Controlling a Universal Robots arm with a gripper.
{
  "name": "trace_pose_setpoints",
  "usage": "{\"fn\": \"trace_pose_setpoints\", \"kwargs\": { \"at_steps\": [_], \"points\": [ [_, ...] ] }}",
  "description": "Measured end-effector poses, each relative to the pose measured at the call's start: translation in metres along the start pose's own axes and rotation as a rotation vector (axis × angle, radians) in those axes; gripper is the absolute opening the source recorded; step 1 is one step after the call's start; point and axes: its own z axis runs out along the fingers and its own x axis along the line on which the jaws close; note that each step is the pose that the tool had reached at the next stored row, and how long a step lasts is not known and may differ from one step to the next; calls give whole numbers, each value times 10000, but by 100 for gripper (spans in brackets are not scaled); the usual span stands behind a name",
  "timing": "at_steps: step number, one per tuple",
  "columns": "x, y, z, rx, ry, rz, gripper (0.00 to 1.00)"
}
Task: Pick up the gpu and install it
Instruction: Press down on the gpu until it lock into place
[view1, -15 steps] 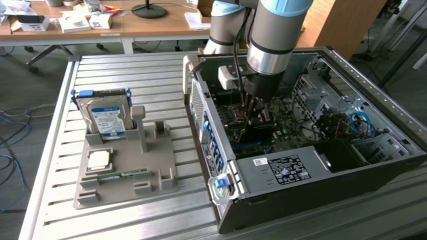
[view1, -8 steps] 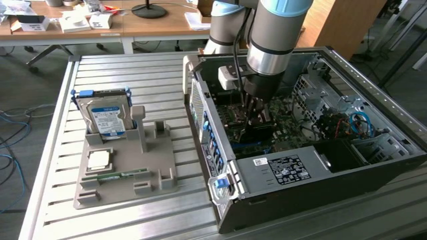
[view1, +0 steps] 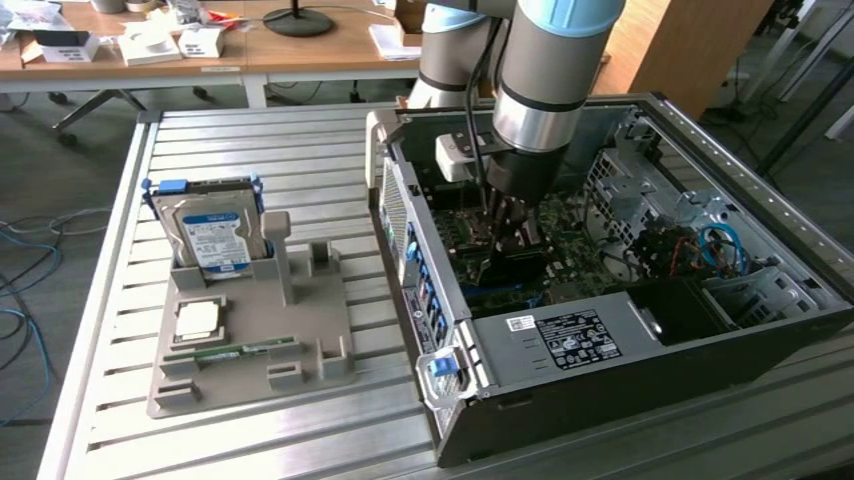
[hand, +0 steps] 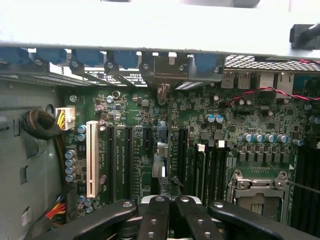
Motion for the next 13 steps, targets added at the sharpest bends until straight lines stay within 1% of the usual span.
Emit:
{"fn": "trace_pose_setpoints", "kwargs": {
  "at_steps": [13],
  "points": [
    [0,7,19,-1,2,-2,11]
  ]
}}
